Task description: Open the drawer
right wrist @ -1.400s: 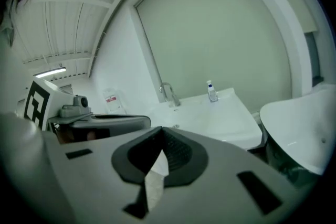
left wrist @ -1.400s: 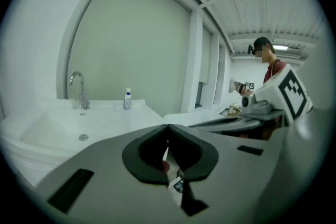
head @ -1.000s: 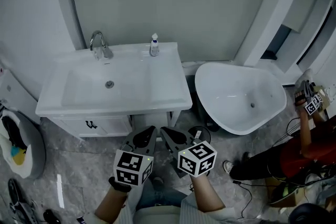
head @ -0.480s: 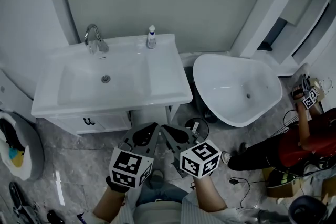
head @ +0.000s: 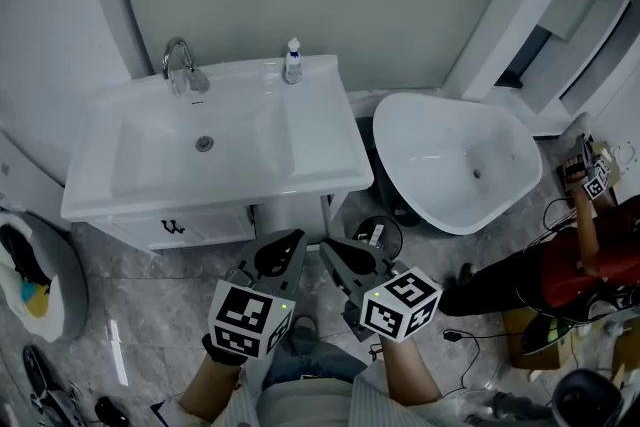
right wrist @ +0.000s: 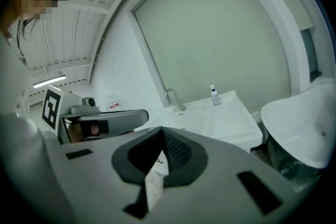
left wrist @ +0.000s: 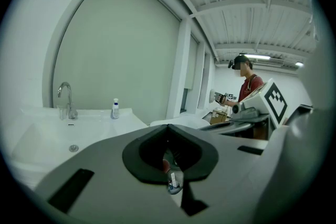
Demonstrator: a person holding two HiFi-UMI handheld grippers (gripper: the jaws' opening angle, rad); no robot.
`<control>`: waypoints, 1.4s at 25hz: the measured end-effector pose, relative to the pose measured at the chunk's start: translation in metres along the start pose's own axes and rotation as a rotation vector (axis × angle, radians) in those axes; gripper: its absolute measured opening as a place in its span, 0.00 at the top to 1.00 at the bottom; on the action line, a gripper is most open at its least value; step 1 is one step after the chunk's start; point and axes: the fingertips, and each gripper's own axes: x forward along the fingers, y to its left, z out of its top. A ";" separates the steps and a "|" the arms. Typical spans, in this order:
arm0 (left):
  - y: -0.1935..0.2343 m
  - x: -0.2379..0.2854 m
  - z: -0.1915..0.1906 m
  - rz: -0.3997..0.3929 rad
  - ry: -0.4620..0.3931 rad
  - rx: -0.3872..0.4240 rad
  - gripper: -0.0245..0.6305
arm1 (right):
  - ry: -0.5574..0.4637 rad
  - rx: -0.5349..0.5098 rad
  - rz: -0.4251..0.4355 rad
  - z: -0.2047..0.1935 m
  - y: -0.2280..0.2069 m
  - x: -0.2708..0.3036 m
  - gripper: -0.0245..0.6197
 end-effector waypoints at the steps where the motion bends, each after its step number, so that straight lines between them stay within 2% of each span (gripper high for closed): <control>1: 0.000 0.000 0.000 0.001 0.002 -0.002 0.94 | -0.001 0.002 0.003 0.001 0.000 0.000 0.95; 12: 0.001 -0.001 -0.006 0.022 0.014 -0.002 0.94 | -0.007 -0.004 0.041 0.005 0.006 0.004 0.95; 35: 0.005 -0.001 -0.009 0.040 0.019 -0.016 0.94 | 0.019 -0.008 0.055 0.002 0.008 0.010 0.95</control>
